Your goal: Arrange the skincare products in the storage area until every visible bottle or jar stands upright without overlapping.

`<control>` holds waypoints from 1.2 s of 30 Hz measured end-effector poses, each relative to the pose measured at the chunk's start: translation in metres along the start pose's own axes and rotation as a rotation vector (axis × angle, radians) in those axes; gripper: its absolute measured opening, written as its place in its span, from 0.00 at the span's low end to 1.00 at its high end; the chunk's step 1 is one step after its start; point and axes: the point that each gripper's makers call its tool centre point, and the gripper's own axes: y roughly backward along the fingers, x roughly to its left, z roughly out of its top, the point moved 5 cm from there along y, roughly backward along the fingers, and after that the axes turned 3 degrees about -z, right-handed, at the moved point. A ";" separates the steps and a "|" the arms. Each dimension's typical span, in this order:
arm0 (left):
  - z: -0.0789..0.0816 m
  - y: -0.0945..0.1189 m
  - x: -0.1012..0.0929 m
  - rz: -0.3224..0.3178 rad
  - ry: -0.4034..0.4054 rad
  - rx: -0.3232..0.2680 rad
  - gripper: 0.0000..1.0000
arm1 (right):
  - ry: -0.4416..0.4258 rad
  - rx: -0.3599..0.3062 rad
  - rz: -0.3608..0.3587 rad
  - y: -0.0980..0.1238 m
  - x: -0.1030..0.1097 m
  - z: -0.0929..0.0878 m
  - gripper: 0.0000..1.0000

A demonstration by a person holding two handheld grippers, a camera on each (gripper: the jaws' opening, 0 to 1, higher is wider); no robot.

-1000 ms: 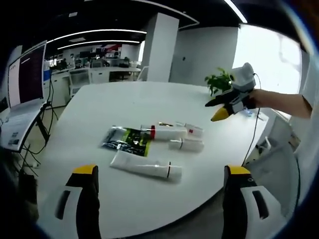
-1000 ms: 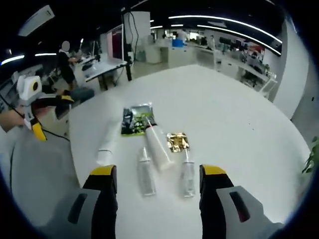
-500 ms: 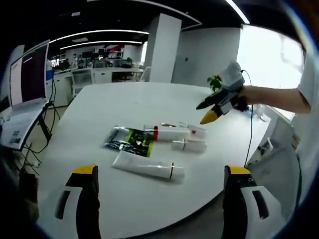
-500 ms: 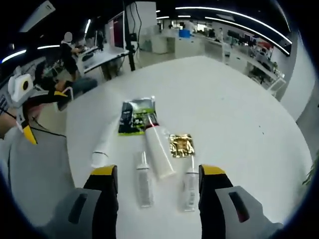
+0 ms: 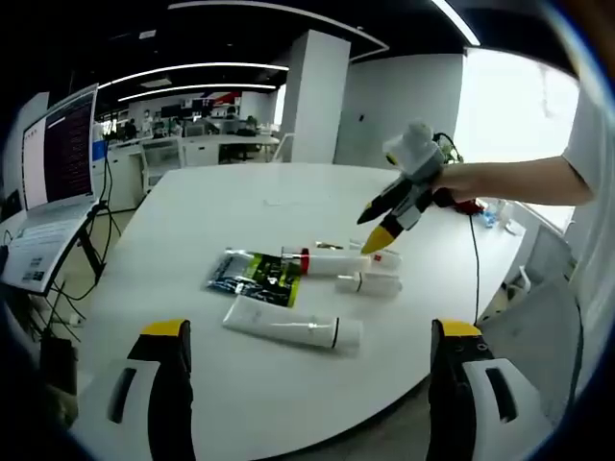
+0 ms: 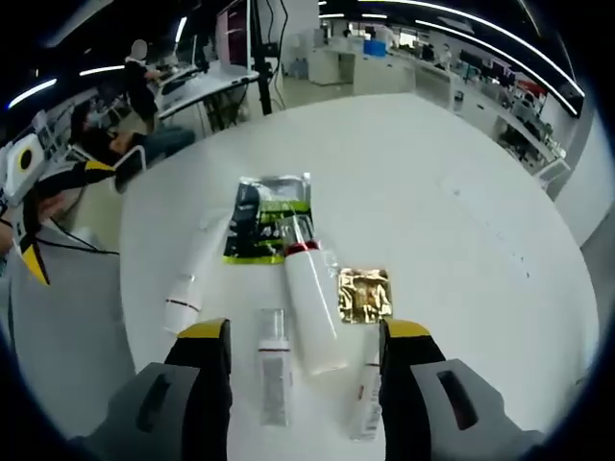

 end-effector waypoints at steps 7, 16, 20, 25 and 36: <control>0.000 -0.001 0.001 0.003 0.004 0.001 0.95 | 0.026 0.018 0.001 -0.018 -0.005 0.006 0.56; 0.000 0.000 0.001 0.009 0.011 0.001 0.94 | 0.090 0.089 0.006 -0.046 -0.006 0.006 0.50; 0.000 0.000 0.001 0.013 0.013 -0.001 0.94 | 0.105 0.109 0.014 -0.053 -0.005 0.008 0.48; 0.000 0.001 0.003 0.012 0.018 -0.005 0.93 | 0.125 0.139 0.030 -0.066 -0.001 0.011 0.44; -0.002 0.001 0.004 0.010 0.015 -0.002 0.93 | 0.156 0.196 0.034 -0.084 0.000 0.014 0.34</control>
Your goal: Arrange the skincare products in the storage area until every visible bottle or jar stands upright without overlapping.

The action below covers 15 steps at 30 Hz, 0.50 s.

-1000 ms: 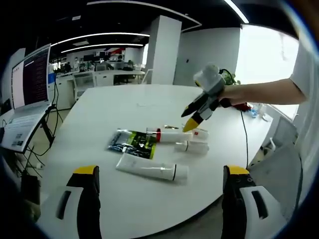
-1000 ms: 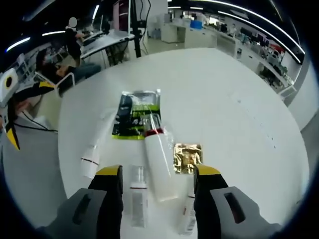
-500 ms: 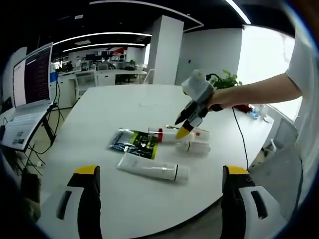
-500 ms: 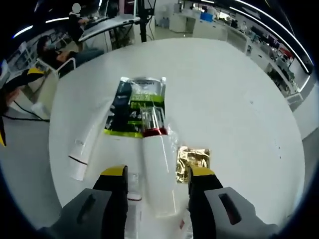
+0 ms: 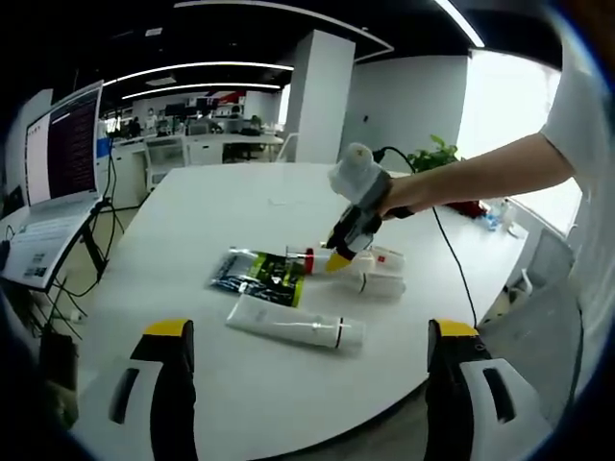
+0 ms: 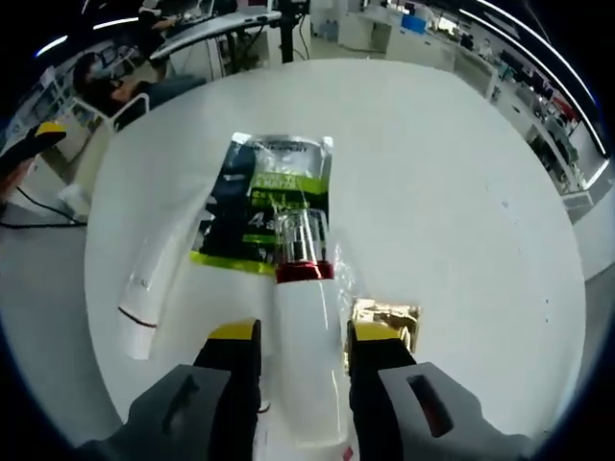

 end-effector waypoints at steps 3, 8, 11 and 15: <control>-0.001 0.000 0.001 0.003 -0.003 -0.001 0.93 | 0.000 0.018 0.002 -0.003 -0.002 -0.003 0.32; -0.001 0.001 0.004 0.014 0.004 -0.008 0.93 | 0.010 0.029 0.007 -0.002 -0.001 -0.003 0.31; -0.001 0.002 0.005 0.016 0.006 -0.010 0.93 | 0.022 0.044 0.009 -0.004 -0.001 -0.003 0.30; -0.001 0.002 0.007 0.027 0.008 -0.011 0.93 | 0.043 0.064 0.009 -0.007 -0.001 -0.004 0.29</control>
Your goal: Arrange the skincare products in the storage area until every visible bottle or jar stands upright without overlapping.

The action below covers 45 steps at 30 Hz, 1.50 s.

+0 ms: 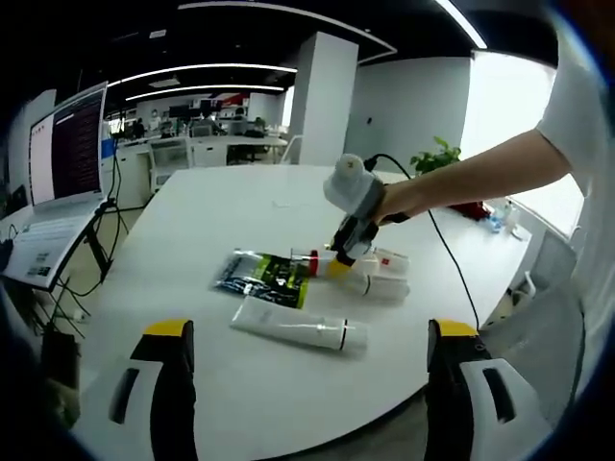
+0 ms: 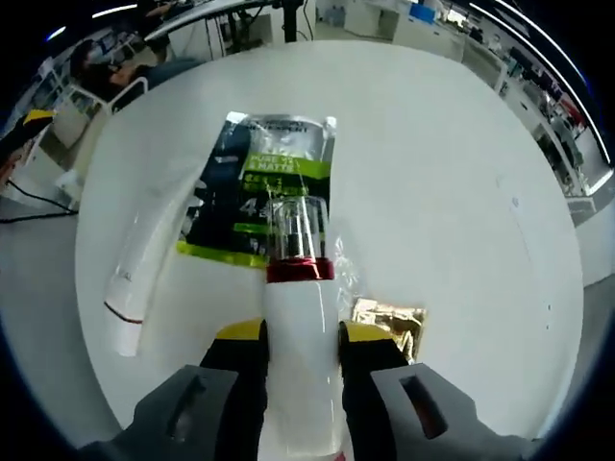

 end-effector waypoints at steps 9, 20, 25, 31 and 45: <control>-0.001 0.001 0.001 0.001 0.009 -0.002 0.93 | 0.031 0.031 0.025 -0.011 -0.002 0.001 0.30; -0.002 0.000 0.001 0.001 0.005 0.006 0.92 | 0.017 -0.001 0.030 -0.009 0.001 -0.002 0.30; -0.002 0.000 0.003 0.007 0.007 0.004 0.91 | 0.000 -0.008 0.024 -0.008 0.002 -0.002 0.30; -0.001 0.000 0.003 0.008 0.014 0.002 0.91 | -0.011 -0.013 0.003 -0.008 0.000 -0.001 0.29; -0.001 -0.001 -0.001 0.001 0.004 0.006 0.90 | -0.166 -0.162 0.007 0.024 -0.007 -0.005 0.28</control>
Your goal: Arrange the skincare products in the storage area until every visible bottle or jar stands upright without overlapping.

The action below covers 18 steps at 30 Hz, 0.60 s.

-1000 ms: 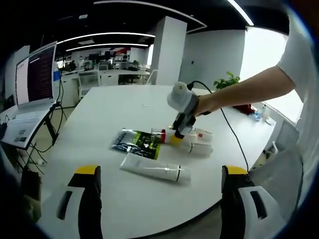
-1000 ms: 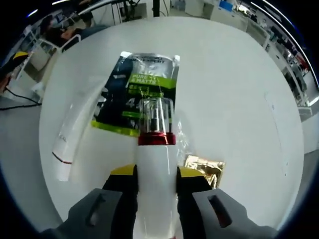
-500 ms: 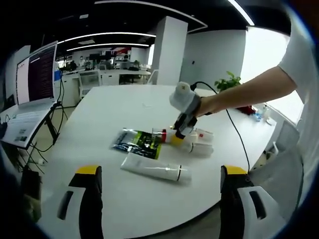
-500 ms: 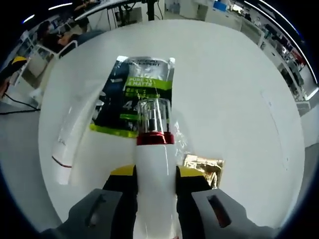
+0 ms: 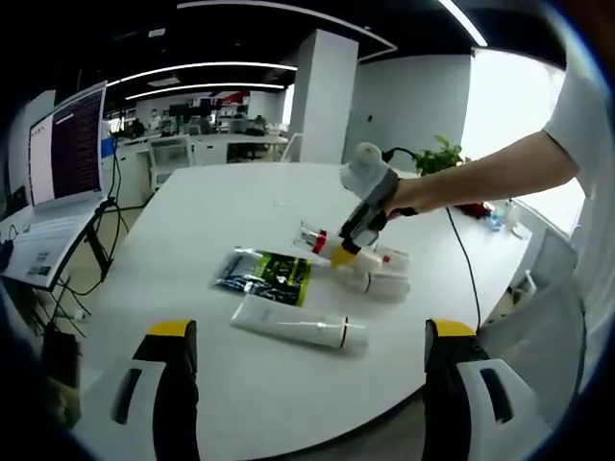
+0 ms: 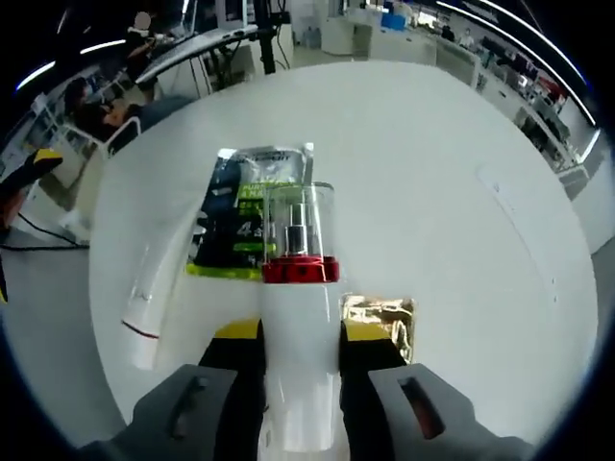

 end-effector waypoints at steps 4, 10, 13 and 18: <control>0.001 0.001 0.001 0.001 0.011 -0.013 0.90 | -0.038 -0.031 -0.004 0.011 -0.005 -0.002 0.28; 0.003 0.002 0.001 0.000 0.013 -0.025 0.89 | -0.104 -0.087 -0.005 0.032 -0.007 -0.001 0.28; 0.003 0.002 0.001 -0.002 0.013 -0.024 0.89 | -0.142 -0.129 0.003 0.036 -0.005 -0.001 0.28; 0.004 0.003 0.001 -0.001 0.017 -0.034 0.89 | -0.167 -0.167 0.032 0.046 0.000 -0.001 0.28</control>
